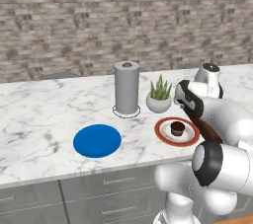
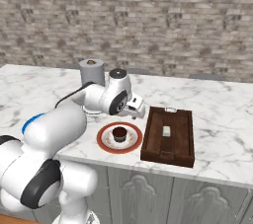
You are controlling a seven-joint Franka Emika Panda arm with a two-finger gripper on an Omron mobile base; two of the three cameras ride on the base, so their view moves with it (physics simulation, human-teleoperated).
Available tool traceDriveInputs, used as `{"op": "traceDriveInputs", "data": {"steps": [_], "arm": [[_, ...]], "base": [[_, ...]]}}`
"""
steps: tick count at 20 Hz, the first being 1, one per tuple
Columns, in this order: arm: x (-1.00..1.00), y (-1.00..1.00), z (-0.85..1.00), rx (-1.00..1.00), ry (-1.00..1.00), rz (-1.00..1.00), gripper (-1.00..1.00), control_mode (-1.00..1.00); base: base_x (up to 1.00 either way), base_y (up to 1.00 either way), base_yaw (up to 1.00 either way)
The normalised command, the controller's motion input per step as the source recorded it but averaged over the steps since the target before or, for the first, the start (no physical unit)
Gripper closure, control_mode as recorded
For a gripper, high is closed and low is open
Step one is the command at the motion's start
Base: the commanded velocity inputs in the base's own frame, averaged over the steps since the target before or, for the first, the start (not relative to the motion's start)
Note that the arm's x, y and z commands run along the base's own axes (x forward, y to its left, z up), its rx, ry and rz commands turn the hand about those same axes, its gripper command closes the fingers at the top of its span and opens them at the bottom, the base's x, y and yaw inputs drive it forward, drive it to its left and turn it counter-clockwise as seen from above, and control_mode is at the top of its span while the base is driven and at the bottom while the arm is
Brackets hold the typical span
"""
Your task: Move the dessert items from the plates to the tray.
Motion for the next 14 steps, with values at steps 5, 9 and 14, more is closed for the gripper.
{"op": "traceDriveInputs", "data": {"steps": [5,9,14], "arm": [[0.00,0.20,-0.25,0.00,0.02,0.00,-1.00,-1.00],[0.00,0.42,-0.31,0.00,0.02,0.00,-1.00,-1.00],[0.00,0.31,-0.36,0.00,0.04,0.00,-1.00,-1.00]], "base": [[0.00,0.00,0.00],[0.00,0.00,0.00],[0.00,0.00,0.00]]}}
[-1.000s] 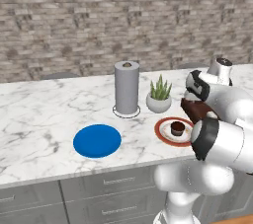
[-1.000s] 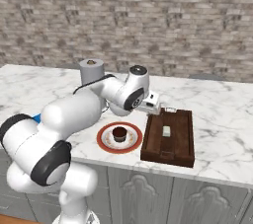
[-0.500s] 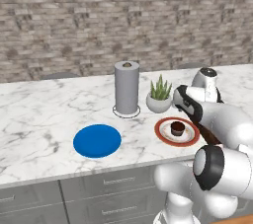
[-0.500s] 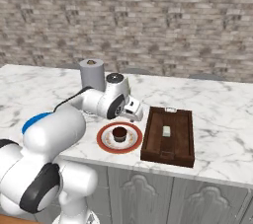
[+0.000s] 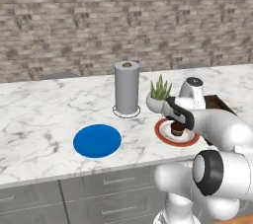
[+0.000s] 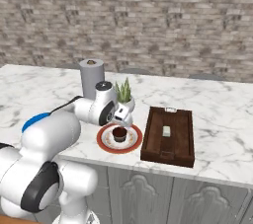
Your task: Move the dessert items from the plates to the tray.
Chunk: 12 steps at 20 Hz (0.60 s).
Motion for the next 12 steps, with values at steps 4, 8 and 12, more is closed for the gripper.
{"op": "traceDriveInputs", "data": {"steps": [4,8,12], "arm": [[0.02,0.00,-0.33,-0.04,0.00,0.03,-1.00,-1.00],[0.16,-0.18,-0.19,0.00,0.00,0.08,-1.00,-1.00],[0.13,-0.10,-0.16,0.00,0.00,0.08,-1.00,-1.00]], "base": [[0.00,0.00,0.00],[0.00,0.00,0.00],[0.00,0.00,0.00]]}}
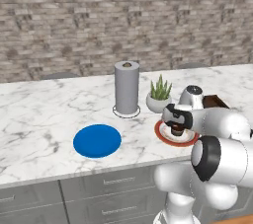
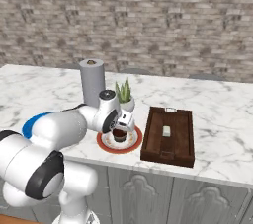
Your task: Move the dessert items from the plates to the tray.
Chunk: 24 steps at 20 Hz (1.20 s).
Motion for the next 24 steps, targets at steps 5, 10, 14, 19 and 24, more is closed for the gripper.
{"op": "traceDriveInputs", "data": {"steps": [5,10,14,19,24], "arm": [[0.05,-0.06,-0.19,0.00,0.00,0.09,-1.00,-1.00],[0.02,0.00,-0.20,0.00,0.00,0.07,-1.00,-1.00],[0.13,0.00,-0.32,0.00,0.00,0.05,-1.00,-1.00],[0.18,0.00,-0.30,0.00,0.00,0.03,-1.00,-1.00],[0.03,0.00,-0.15,-0.04,0.00,0.00,1.00,-1.00]], "base": [[0.00,0.00,0.00],[0.00,0.00,0.00],[0.00,0.00,0.00],[0.00,0.00,0.00],[0.00,0.00,0.00]]}}
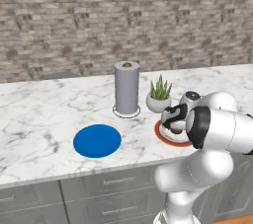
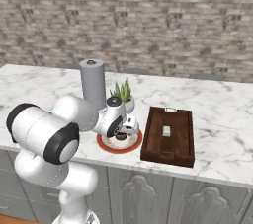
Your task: Move the dessert items from the plates to the tray.
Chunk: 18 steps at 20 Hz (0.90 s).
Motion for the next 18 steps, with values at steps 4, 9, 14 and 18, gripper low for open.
{"op": "traceDriveInputs", "data": {"steps": [4,9,14,18], "arm": [[0.00,-0.12,0.12,0.03,-0.01,0.00,1.00,-1.00],[0.00,-0.51,0.80,0.09,0.00,-0.06,1.00,-1.00],[0.00,-0.82,0.61,0.01,0.07,-0.18,1.00,-1.00],[0.00,-1.00,0.09,0.00,0.05,-0.16,1.00,-1.00]], "base": [[0.00,0.00,0.00],[0.00,0.00,0.00],[0.00,0.00,0.00],[0.00,0.00,0.00]]}}
